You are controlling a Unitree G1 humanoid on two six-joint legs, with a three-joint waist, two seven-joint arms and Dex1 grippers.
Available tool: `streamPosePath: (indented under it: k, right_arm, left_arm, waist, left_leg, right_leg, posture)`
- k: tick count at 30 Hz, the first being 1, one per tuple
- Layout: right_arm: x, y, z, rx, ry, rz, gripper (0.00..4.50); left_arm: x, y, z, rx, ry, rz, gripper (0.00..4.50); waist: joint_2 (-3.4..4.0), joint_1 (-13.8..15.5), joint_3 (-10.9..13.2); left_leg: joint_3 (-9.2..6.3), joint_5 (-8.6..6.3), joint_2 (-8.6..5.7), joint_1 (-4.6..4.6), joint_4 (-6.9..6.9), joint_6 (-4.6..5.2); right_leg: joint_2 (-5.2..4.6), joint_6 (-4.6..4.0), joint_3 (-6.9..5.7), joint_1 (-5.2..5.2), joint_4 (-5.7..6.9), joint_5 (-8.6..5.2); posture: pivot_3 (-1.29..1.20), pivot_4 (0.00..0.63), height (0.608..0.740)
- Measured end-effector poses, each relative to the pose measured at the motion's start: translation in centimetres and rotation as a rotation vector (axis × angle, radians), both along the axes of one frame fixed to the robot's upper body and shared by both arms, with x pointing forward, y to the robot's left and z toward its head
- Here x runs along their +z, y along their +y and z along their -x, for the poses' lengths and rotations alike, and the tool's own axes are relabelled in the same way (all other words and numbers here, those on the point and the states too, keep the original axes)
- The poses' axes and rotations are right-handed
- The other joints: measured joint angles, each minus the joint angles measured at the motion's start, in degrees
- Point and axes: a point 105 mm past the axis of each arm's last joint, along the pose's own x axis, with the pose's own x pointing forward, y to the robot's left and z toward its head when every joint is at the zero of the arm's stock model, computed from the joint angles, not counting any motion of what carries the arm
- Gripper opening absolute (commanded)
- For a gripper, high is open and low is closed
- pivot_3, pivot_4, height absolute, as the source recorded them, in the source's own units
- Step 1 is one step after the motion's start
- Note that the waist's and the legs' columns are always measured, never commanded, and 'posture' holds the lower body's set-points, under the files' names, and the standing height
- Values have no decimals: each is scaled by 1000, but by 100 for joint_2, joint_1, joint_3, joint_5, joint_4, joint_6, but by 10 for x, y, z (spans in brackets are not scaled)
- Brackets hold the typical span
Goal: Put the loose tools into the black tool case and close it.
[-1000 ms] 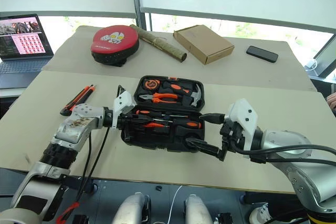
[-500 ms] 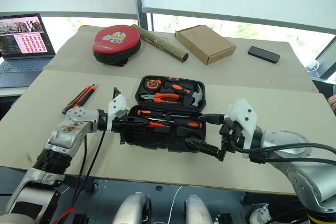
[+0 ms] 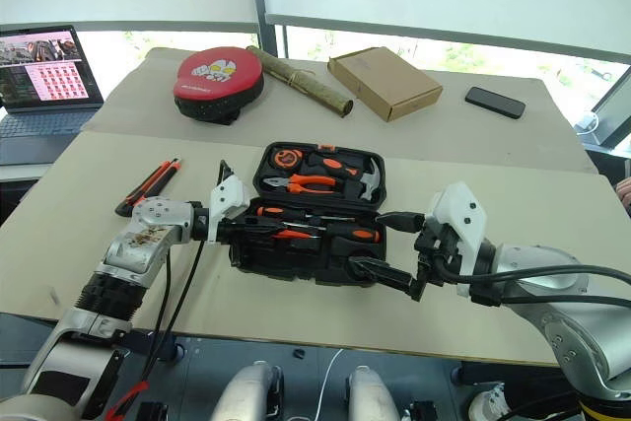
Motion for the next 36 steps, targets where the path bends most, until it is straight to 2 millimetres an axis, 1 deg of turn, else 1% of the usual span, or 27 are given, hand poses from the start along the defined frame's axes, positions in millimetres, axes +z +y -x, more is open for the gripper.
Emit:
streamPosePath:
  k: [3,6,11,14,19,29,36]
  right_arm:
    - [0,0,1,1,-3,1,4500]
    - [1,1,1,3,-3,0,4500]
    - [0,1,2,5,0,-3,4500]
    - [0,1,2,4,0,-1,4500]
    - [-1,1,3,0,4,1,4500]
    - [-2,2,7,13,28,-7,4500]
    - [1,3,6,15,18,-8,4500]
  left_arm:
    - [1,1,9,-30,4,-3,65]
    - [-2,4,12,-31,5,-18,65]
    - [-7,9,7,-7,-4,-37,65]
    - [-6,7,-1,6,-22,-31,65]
    - [-6,3,-5,4,-42,-19,65]
    - [-7,5,-5,-2,-40,-22,65]
    - [-12,10,-9,17,-21,-55,65]
  waist:
    - [0,-4,0]
    - [0,-11,0]
    - [0,-1,0]
    - [0,15,0]
    - [0,7,0]
    - [0,3,0]
    - [14,-51,-9]
  left_leg:
    - [-1,0,1,0,-1,0]
    - [0,0,2,1,0,0]
    - [0,0,1,1,0,0]
    - [0,0,0,0,2,0]
    - [0,0,1,0,0,0]
    - [0,0,2,1,0,0]
    - [0,0,5,9,-1,0]
  right_leg:
    - [1,0,0,-1,0,0]
    - [2,0,0,-1,1,0]
    - [0,0,0,0,0,0]
    - [0,0,-1,2,-1,0]
    - [1,0,-1,1,-1,0]
    - [1,0,-1,1,0,0]
    - [4,-1,0,6,1,0]
  posture:
    - [0,150,740]
    - [0,150,740]
    - [0,150,740]
    - [0,150,740]
    - [0,150,740]
    - [0,150,740]
    - [0,150,740]
